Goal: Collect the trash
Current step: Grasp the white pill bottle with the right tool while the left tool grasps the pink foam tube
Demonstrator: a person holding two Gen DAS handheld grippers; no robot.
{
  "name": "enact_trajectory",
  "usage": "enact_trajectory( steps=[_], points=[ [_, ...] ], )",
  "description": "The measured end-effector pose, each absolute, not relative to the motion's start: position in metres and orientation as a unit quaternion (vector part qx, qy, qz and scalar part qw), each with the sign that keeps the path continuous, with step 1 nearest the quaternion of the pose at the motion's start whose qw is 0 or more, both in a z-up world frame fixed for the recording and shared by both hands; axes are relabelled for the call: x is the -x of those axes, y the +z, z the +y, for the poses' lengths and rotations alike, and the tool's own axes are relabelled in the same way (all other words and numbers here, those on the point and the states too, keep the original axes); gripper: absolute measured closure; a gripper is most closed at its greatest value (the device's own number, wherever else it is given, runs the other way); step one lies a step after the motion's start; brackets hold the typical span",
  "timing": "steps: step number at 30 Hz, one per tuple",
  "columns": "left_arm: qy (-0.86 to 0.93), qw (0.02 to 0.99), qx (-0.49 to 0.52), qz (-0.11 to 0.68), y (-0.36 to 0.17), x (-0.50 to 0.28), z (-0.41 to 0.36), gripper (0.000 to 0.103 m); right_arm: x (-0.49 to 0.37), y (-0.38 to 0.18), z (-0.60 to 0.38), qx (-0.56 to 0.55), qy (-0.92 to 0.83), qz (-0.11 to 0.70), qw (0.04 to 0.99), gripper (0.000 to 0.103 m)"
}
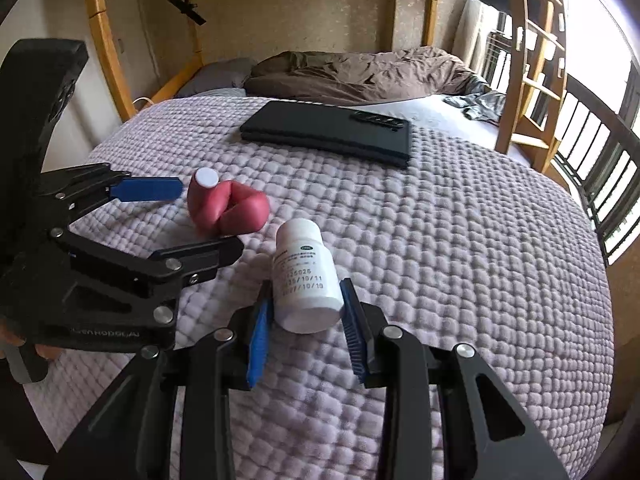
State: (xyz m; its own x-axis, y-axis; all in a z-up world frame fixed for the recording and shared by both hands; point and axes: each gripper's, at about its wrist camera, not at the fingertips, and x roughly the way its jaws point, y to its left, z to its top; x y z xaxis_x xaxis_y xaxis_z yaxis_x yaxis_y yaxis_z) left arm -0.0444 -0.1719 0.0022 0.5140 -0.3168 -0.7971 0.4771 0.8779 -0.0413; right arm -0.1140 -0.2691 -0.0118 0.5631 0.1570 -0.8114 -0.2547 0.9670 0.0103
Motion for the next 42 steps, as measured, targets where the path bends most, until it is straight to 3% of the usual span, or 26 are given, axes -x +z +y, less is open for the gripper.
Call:
enact_trajectory(
  steps=[6, 22, 27, 30, 42],
  points=[
    [-0.252, 0.863, -0.082, 0.430, 0.008, 0.043, -0.180, 0.010, 0.115, -0.009, -0.289, 0.047, 0.081, 0.454, 0.886, 0.070],
    [-0.260, 0.860, -0.077, 0.433, 0.005, 0.033, -0.198, 0.010, 0.109, -0.012, -0.305, 0.040, 0.063, 0.451, 0.889, 0.064],
    [-0.263, 0.857, -0.094, 0.433, 0.002, 0.034, -0.202, 0.020, 0.105, -0.011, -0.306, 0.043, 0.073, 0.454, 0.887, 0.065],
    [-0.262, 0.857, -0.110, 0.429, 0.002, 0.035, -0.209, 0.032, 0.104, -0.011, -0.304, 0.045, 0.074, 0.453, 0.887, 0.068],
    [-0.260, 0.861, -0.109, 0.423, 0.010, 0.052, -0.211, 0.032, 0.116, -0.002, -0.304, 0.025, 0.076, 0.449, 0.890, 0.072]
  ],
)
